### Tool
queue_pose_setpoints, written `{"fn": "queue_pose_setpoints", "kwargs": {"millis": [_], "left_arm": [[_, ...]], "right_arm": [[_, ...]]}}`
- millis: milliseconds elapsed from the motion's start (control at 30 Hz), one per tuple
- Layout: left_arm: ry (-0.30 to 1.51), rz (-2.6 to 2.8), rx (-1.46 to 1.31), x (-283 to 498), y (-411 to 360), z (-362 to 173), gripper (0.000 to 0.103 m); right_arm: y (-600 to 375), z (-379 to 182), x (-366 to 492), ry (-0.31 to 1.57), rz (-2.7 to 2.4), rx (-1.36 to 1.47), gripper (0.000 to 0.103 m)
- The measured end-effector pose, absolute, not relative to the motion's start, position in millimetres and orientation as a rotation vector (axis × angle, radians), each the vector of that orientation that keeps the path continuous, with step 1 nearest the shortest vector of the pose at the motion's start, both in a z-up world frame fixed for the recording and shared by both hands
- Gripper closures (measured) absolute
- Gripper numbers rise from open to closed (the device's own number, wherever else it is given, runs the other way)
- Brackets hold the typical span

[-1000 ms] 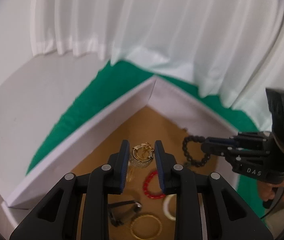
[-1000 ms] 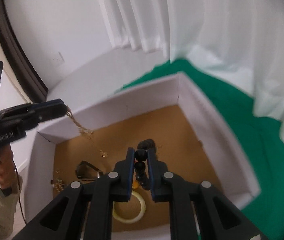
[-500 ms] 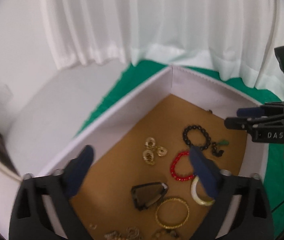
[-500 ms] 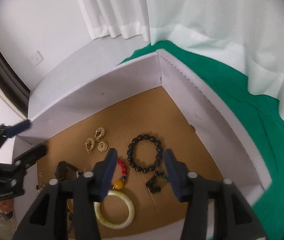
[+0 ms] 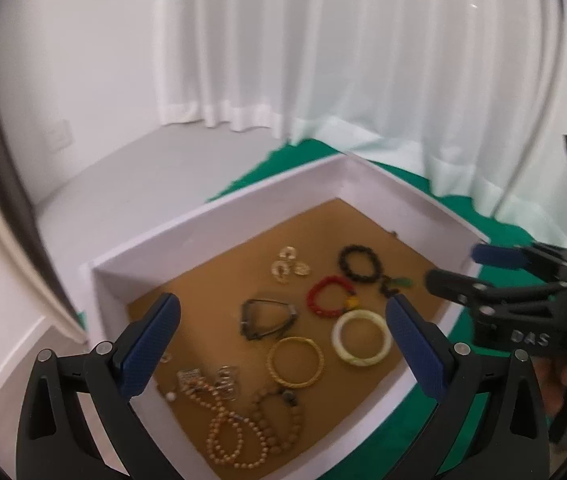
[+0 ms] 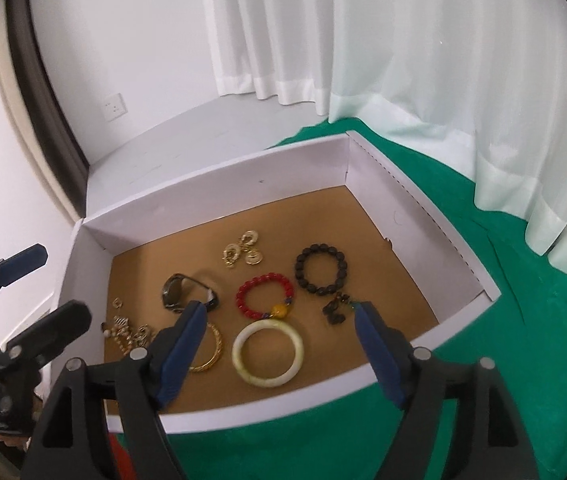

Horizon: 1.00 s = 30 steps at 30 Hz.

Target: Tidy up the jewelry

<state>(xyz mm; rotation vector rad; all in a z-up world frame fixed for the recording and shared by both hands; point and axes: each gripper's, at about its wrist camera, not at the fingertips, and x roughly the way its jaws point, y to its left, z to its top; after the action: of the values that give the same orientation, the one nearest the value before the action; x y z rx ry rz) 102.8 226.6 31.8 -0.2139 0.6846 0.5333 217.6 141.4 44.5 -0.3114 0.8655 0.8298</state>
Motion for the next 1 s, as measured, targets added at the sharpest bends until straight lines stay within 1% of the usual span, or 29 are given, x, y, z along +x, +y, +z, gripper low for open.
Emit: {"fn": "queue_pose_setpoints", "kwargs": {"millis": [133, 233, 400, 533, 767, 867, 1000], "left_arm": [[0.657, 0.631, -0.188, 92.5, 227.8, 34.1, 0.001], [0.645, 0.69, -0.148, 87.0, 227.8, 35.2, 0.001], [0.633, 0.763, -0.109, 77.9, 228.7, 33.9, 0.001], [0.668, 0.753, -0.159, 74.2, 234.0, 29.8, 0.001], [0.807, 0.783, -0.232, 77.4, 238.9, 21.9, 0.001], [0.864, 0.747, -0.266, 77.9, 238.3, 21.7, 0.001], [0.851, 0.733, -0.271, 73.4, 233.1, 25.4, 0.001]], "right_arm": [[138.1, 48.2, 204.9, 0.839, 0.83, -0.325, 0.024], [137.7, 48.4, 199.4, 0.821, 0.815, -0.342, 0.022], [138.9, 45.9, 193.2, 0.813, 0.807, -0.356, 0.021], [142.6, 44.9, 190.9, 0.805, 0.776, -0.386, 0.02], [148.0, 47.6, 189.3, 0.844, 0.786, -0.387, 0.019], [149.8, 50.8, 186.4, 0.845, 0.781, -0.399, 0.017], [150.5, 56.3, 184.7, 0.856, 0.788, -0.403, 0.017]]}}
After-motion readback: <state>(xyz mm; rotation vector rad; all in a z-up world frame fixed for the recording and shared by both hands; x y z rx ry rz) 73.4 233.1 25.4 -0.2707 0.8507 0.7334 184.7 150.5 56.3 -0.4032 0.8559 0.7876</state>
